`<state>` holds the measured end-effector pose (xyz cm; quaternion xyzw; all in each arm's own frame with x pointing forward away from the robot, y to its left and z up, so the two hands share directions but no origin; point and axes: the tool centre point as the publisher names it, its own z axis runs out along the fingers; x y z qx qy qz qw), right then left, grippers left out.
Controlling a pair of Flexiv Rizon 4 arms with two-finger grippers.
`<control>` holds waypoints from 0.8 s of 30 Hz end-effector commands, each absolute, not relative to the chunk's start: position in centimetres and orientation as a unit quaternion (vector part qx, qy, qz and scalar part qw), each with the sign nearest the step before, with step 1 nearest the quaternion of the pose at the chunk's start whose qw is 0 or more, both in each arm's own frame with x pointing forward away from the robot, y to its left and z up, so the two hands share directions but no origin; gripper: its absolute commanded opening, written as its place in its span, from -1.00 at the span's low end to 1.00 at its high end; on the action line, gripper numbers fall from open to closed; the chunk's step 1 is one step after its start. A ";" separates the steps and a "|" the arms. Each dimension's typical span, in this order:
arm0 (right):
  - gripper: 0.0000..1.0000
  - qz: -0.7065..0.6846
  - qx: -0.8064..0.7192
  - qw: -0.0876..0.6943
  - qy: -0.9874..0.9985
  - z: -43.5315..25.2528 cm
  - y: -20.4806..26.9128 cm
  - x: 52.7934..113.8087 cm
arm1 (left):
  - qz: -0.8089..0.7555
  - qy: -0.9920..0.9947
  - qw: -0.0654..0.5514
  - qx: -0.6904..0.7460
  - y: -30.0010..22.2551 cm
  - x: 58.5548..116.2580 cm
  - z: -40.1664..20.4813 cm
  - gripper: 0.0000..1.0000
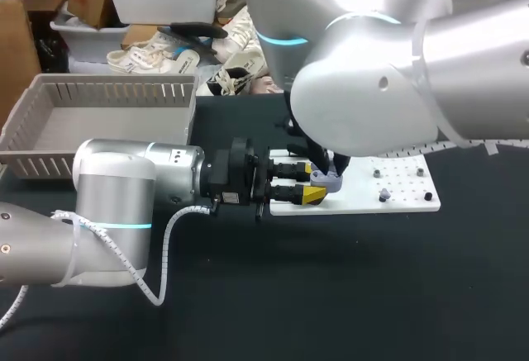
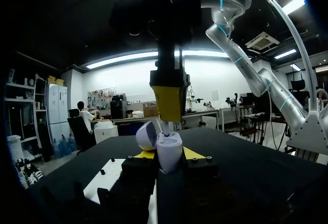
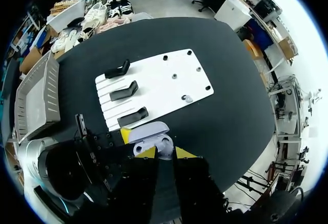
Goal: Pick up each earbud case from the left stands, insert the matching earbuds, close the lid, and place the case in the box.
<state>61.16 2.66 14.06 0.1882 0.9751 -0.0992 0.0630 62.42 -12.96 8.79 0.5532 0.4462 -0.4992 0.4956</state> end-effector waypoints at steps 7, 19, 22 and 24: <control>-1.00 -0.104 0.189 0.057 0.975 13.9 2.7 61.4 | -0.499 0.446 0.497 0.553 -12.9 62.4 8.8 -1.00; -1.00 -0.105 0.191 0.053 0.975 13.6 2.6 61.5 | -0.499 0.446 0.497 0.553 -12.9 62.4 8.8 -1.00; -1.00 -0.105 0.191 0.053 0.975 13.6 2.6 61.5 | -0.499 0.446 0.497 0.553 -12.9 62.4 8.8 -1.00; -1.00 -0.105 0.191 0.053 0.975 13.6 2.6 61.5 | -0.499 0.446 0.497 0.553 -12.9 62.4 8.8 -1.00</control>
